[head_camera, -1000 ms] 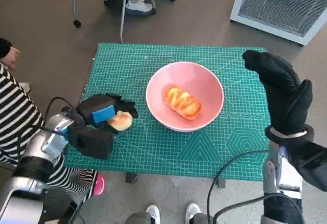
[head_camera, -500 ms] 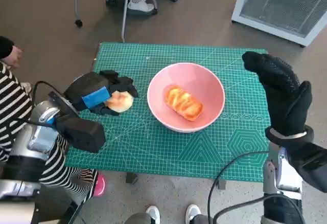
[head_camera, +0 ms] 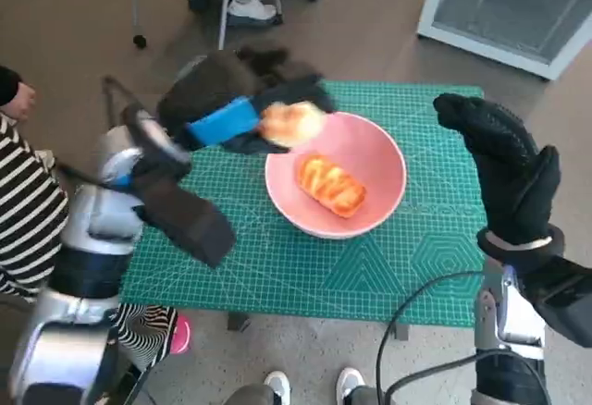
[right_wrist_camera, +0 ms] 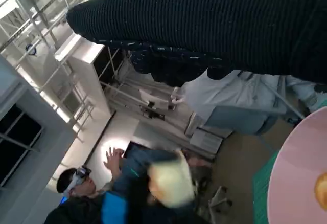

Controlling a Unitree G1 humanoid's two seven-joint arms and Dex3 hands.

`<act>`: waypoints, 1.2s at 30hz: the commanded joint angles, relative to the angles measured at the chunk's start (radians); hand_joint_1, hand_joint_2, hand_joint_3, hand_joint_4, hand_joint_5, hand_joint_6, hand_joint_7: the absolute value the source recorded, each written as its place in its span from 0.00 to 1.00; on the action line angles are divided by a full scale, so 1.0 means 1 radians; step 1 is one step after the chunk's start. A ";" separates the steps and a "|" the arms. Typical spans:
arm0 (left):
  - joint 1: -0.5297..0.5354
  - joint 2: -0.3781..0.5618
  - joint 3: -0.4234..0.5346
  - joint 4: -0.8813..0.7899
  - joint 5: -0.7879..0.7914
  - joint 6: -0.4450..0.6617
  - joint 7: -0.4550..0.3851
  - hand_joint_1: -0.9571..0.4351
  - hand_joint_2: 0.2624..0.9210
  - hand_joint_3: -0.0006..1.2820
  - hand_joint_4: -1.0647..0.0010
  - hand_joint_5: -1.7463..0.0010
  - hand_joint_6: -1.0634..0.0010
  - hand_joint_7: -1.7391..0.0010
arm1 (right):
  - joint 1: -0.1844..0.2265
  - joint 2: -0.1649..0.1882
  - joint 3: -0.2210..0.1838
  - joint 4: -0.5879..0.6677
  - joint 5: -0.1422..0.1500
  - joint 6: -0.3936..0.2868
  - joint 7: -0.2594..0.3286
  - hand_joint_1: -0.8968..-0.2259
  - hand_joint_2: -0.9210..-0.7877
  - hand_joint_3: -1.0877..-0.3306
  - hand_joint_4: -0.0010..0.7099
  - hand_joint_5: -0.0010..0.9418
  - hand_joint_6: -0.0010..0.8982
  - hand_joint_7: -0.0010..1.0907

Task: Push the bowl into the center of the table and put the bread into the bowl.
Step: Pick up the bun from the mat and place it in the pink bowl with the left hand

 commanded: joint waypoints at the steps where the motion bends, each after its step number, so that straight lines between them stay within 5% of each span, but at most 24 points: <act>1: -0.051 -0.048 -0.055 0.120 0.038 -0.021 0.002 0.69 0.97 0.02 0.23 0.41 0.37 0.36 | 0.028 -0.001 0.000 -0.001 0.000 0.013 0.001 0.21 0.00 0.52 0.21 0.00 0.06 0.45; 15: -0.122 -0.159 -0.150 0.352 0.087 -0.045 -0.004 0.69 1.00 0.02 0.27 0.37 0.39 0.35 | 0.053 -0.006 -0.009 -0.033 -0.003 0.020 -0.010 0.21 0.00 0.51 0.21 0.00 0.06 0.45; 21: -0.135 -0.171 -0.193 0.416 0.125 -0.035 -0.016 0.69 1.00 0.08 0.36 0.31 0.49 0.30 | 0.057 -0.004 -0.011 -0.035 -0.003 0.022 -0.015 0.21 0.00 0.51 0.22 0.00 0.07 0.46; 22: -0.137 -0.170 -0.203 0.422 0.134 -0.028 -0.024 0.60 1.00 0.10 0.42 0.42 0.47 0.28 | 0.057 -0.003 -0.012 -0.035 -0.004 0.023 -0.017 0.21 0.00 0.51 0.22 0.00 0.07 0.46; 26: -0.138 -0.164 -0.222 0.422 0.153 0.002 -0.061 0.60 0.85 0.03 0.51 0.85 0.55 0.71 | 0.057 0.000 -0.012 -0.033 -0.005 0.024 -0.020 0.21 0.00 0.51 0.22 0.00 0.08 0.47; 29: -0.135 -0.161 -0.226 0.410 0.154 0.026 -0.096 0.57 0.81 0.01 0.59 0.95 0.60 0.86 | 0.055 0.002 -0.012 -0.031 -0.005 0.025 -0.022 0.21 0.00 0.51 0.22 0.00 0.08 0.47; 36: -0.125 -0.152 -0.202 0.393 0.113 0.050 -0.176 0.51 0.77 0.00 0.73 1.00 0.69 0.97 | 0.043 0.002 -0.008 -0.035 -0.016 0.034 -0.036 0.21 0.00 0.51 0.22 0.00 0.08 0.47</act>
